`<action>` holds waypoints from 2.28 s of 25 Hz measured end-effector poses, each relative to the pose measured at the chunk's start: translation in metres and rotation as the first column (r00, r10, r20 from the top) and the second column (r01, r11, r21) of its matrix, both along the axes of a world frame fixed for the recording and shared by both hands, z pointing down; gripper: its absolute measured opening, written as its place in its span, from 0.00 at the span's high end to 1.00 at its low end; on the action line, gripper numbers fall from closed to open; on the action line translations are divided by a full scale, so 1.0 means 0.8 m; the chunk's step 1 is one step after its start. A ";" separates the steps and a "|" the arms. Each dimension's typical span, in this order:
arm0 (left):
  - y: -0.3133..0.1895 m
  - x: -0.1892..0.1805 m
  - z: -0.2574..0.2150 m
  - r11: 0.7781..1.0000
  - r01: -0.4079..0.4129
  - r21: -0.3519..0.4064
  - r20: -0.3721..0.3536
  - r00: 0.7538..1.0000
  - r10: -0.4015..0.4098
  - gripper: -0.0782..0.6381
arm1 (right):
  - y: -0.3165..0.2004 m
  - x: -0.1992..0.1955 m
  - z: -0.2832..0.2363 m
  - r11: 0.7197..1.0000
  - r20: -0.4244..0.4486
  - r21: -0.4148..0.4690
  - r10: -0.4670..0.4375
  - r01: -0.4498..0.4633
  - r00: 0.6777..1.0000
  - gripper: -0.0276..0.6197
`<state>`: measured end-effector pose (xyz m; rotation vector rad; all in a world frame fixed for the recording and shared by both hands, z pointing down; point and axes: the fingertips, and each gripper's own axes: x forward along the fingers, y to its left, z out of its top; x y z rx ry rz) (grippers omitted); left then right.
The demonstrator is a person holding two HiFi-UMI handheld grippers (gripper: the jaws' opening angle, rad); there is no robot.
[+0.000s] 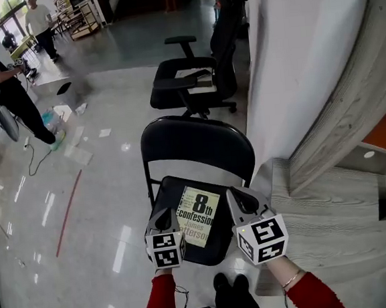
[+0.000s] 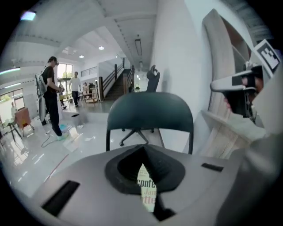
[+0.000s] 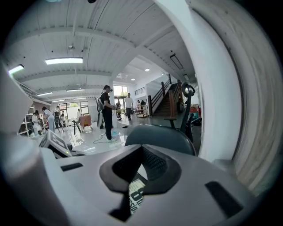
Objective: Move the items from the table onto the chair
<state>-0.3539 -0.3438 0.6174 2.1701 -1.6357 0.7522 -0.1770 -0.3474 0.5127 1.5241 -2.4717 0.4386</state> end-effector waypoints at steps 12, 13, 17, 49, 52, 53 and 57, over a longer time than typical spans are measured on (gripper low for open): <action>0.071 0.054 -0.207 0.978 -0.055 0.202 -0.128 0.988 0.082 0.88 | 0.067 0.025 -0.138 0.994 0.050 0.105 0.032 -0.037 0.998 0.95; 0.076 0.056 -0.213 0.978 -0.060 0.201 -0.133 0.987 0.088 0.88 | 0.072 0.027 -0.146 0.993 0.051 0.112 0.036 -0.042 0.998 0.95; 0.089 0.067 -0.236 0.976 -0.068 0.206 -0.161 0.982 0.102 0.88 | 0.090 0.034 -0.169 0.989 0.049 0.139 0.048 -0.055 0.998 0.95; 0.150 0.139 -0.314 0.884 -0.121 0.452 -0.164 0.963 0.216 0.88 | 0.154 0.080 -0.161 0.990 0.101 0.109 0.074 -0.085 0.992 0.95; 0.151 0.144 -0.317 0.874 -0.118 0.472 -0.187 0.955 0.230 0.88 | 0.154 0.078 -0.160 0.990 0.105 0.112 0.070 -0.082 0.992 0.95; 0.151 0.143 -0.317 0.874 -0.119 0.472 -0.188 0.954 0.232 0.88 | 0.154 0.076 -0.161 0.990 0.106 0.113 0.068 -0.080 0.992 0.95; 0.161 0.140 -0.311 0.882 -0.139 0.449 -0.161 0.959 0.233 0.88 | 0.166 0.076 -0.161 0.990 0.107 0.112 0.072 -0.084 0.992 0.95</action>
